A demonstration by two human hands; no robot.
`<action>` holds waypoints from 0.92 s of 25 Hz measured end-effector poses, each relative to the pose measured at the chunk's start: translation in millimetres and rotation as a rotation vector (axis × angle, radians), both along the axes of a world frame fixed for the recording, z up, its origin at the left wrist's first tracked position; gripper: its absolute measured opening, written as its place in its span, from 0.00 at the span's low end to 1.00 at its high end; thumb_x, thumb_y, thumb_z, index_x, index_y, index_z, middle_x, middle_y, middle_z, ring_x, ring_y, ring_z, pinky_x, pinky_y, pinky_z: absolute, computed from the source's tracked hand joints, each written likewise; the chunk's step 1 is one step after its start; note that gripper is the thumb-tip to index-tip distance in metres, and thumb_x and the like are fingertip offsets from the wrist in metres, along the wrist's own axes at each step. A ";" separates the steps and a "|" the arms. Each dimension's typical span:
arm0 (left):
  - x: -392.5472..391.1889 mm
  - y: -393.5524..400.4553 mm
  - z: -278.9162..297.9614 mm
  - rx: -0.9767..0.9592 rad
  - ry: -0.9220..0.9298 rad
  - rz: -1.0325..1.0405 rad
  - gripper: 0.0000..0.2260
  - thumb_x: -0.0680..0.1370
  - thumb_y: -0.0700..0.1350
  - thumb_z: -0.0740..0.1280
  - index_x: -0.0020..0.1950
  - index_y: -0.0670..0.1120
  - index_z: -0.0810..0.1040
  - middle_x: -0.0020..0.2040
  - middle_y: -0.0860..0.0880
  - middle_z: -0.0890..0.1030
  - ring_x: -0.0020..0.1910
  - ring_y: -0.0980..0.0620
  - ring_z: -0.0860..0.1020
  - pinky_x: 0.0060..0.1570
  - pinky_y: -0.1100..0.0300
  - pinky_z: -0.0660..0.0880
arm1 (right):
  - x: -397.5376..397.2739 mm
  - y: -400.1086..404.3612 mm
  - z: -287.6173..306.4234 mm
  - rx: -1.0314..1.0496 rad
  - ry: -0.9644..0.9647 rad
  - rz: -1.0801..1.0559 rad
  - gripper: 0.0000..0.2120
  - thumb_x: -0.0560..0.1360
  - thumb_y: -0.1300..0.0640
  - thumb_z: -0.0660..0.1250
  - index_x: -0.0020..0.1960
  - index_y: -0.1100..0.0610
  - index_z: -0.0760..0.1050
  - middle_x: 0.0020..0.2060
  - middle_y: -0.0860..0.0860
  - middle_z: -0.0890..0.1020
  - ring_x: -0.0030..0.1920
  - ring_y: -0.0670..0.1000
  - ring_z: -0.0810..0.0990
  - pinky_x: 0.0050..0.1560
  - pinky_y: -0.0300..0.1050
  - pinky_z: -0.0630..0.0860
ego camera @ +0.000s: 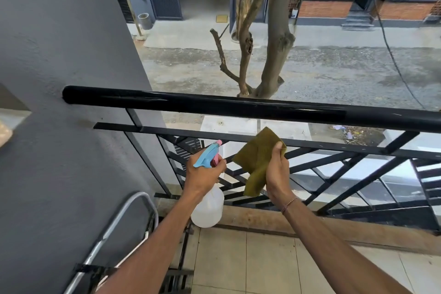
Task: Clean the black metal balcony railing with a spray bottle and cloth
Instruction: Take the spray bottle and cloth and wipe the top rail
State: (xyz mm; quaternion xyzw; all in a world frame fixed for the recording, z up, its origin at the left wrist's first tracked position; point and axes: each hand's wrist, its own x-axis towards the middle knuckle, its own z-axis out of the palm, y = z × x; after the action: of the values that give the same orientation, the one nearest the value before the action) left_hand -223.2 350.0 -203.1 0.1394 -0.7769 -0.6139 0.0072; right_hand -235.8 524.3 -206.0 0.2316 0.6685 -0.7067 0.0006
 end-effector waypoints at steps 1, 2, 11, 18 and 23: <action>0.3 -3.7 -2.3 -0.002 -0.003 0.010 0.10 0.77 0.43 0.75 0.57 0.48 0.80 0.47 0.42 0.81 0.46 0.46 0.83 0.38 0.58 0.83 | -1.7 -0.6 0.1 -0.081 -0.027 -0.018 0.27 0.80 0.32 0.50 0.58 0.51 0.75 0.54 0.56 0.82 0.52 0.57 0.82 0.52 0.57 0.82; 0.3 -7.4 -4.9 0.005 -0.007 0.023 0.10 0.77 0.43 0.75 0.57 0.47 0.80 0.47 0.42 0.82 0.45 0.46 0.83 0.36 0.60 0.82 | -2.5 -1.4 1.4 -0.126 -0.032 -0.016 0.25 0.80 0.33 0.51 0.56 0.51 0.76 0.54 0.57 0.83 0.51 0.57 0.83 0.51 0.58 0.83; -7.1 -83.0 -33.9 0.060 0.023 0.438 0.11 0.76 0.41 0.76 0.45 0.53 0.76 0.45 0.37 0.82 0.38 0.47 0.80 0.41 0.49 0.83 | -5.9 -59.6 7.5 0.086 0.072 0.253 0.23 0.78 0.32 0.53 0.50 0.47 0.78 0.53 0.56 0.83 0.54 0.59 0.82 0.60 0.66 0.78; -16.0 -153.6 -56.1 0.077 0.058 0.664 0.13 0.75 0.40 0.77 0.40 0.51 0.74 0.36 0.47 0.78 0.35 0.47 0.78 0.36 0.59 0.78 | -21.8 -124.4 -6.1 0.161 0.115 0.486 0.24 0.83 0.40 0.52 0.57 0.59 0.75 0.57 0.64 0.77 0.56 0.55 0.77 0.60 0.64 0.74; -37.1 -207.1 -85.7 0.038 0.100 0.785 0.08 0.74 0.42 0.78 0.48 0.43 0.82 0.40 0.42 0.82 0.36 0.45 0.80 0.41 0.48 0.85 | -44.9 -170.9 -36.8 0.134 0.147 0.687 0.20 0.80 0.38 0.53 0.50 0.49 0.77 0.45 0.42 0.84 0.50 0.42 0.82 0.49 0.43 0.78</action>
State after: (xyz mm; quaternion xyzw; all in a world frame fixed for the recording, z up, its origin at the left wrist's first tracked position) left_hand -260.3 143.0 -288.8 0.3956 -0.6517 -0.5850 0.2766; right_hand -280.7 353.4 -242.8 -0.0586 0.7506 -0.6345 0.1751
